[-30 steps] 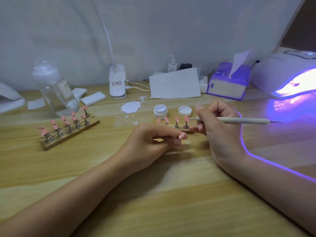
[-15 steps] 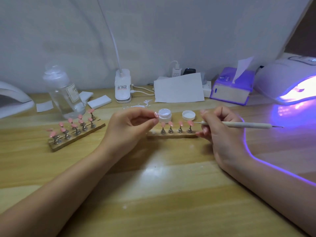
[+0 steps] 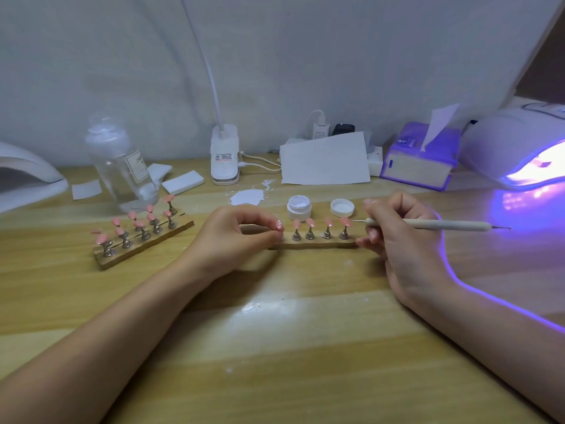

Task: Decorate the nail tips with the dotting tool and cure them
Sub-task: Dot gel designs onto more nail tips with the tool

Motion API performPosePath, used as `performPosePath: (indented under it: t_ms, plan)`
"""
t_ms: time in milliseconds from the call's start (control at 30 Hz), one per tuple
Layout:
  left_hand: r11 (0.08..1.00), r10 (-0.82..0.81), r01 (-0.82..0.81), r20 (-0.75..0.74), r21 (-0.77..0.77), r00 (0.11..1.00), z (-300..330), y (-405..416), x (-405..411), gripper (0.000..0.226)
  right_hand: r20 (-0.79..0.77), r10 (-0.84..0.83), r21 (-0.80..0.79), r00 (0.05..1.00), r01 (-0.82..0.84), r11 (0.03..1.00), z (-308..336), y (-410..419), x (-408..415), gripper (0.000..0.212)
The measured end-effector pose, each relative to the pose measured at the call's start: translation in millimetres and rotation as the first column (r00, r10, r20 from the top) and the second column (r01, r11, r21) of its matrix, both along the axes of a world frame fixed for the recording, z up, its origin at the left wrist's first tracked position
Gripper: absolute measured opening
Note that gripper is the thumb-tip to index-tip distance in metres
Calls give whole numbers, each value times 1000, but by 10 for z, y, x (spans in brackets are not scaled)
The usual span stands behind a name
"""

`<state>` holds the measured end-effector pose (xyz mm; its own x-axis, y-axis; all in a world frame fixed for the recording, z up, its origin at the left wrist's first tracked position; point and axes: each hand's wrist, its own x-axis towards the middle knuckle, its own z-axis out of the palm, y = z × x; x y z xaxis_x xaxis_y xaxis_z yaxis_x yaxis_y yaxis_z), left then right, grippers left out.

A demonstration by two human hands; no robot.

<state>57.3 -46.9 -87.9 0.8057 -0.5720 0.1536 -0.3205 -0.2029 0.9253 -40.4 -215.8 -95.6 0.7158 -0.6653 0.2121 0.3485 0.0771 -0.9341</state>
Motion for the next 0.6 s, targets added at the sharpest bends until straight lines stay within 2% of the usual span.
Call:
performPosePath:
  t_ms: [267,433,600]
  plan:
    - [997,-23,22,20,72,1000,-14,-6,37,18,-9,4,-7,1000,-4,1000,-1,2,1,49]
    - [986,-48,17,183,164,982,5,-72,15,30,-11,10,-6,1000,-10,1000,-1,7,6,47]
    - [973,-74,3,299,230,951,0,-128,-38,14,-9,11,-1,1000,-11,1000,4,12,10,45]
